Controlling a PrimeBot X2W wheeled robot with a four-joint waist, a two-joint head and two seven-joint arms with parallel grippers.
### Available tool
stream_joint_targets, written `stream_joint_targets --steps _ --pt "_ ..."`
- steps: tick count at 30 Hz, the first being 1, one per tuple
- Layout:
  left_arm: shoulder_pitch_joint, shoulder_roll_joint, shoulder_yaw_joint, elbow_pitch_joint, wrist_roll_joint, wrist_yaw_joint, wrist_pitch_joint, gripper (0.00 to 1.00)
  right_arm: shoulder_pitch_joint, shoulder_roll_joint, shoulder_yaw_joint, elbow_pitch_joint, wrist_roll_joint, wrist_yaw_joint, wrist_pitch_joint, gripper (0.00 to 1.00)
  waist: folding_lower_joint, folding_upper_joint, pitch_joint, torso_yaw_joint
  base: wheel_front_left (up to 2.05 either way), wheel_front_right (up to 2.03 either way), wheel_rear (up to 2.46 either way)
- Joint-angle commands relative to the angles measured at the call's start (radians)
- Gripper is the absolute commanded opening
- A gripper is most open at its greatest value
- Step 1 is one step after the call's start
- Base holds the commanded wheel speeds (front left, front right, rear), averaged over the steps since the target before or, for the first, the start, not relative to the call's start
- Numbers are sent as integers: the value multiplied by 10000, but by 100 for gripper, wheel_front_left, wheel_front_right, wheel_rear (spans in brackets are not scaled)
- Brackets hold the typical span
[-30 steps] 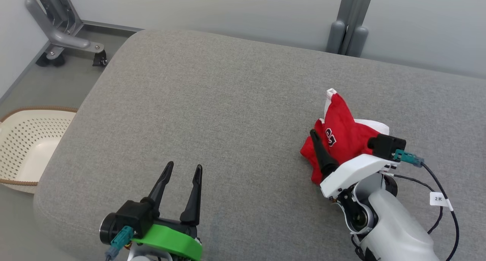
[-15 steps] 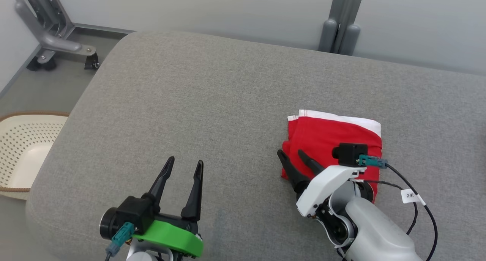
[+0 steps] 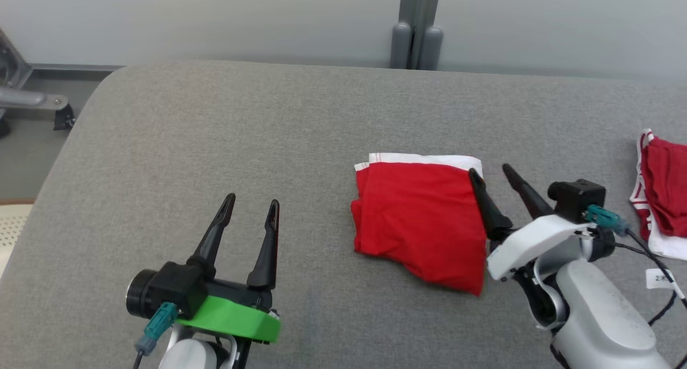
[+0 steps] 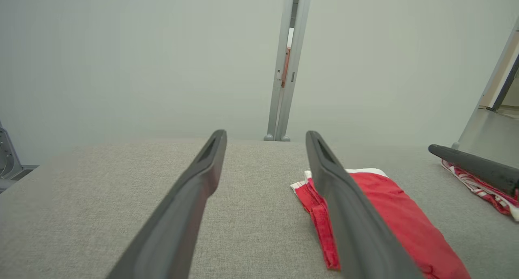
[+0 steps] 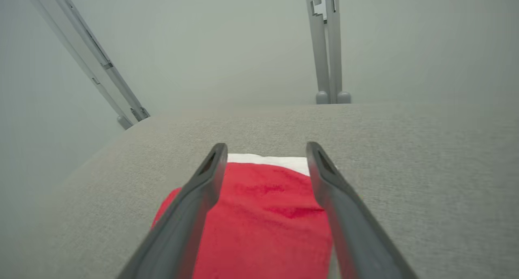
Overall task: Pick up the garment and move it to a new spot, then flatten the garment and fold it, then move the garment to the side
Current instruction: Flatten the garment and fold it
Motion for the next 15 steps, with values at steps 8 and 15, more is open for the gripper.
stream_joint_targets --steps 8,15 --pt "-76 18 194 -274 -183 51 2 100 1238 230 -1726 -1439 -1973 3 -623 100 0 -1 172 -896 0 0 0" --pt "64 20 204 -117 -219 26 2 100 2126 805 -2588 -2550 -3017 3 -820 100 0 -1 278 -1162 0 0 0"
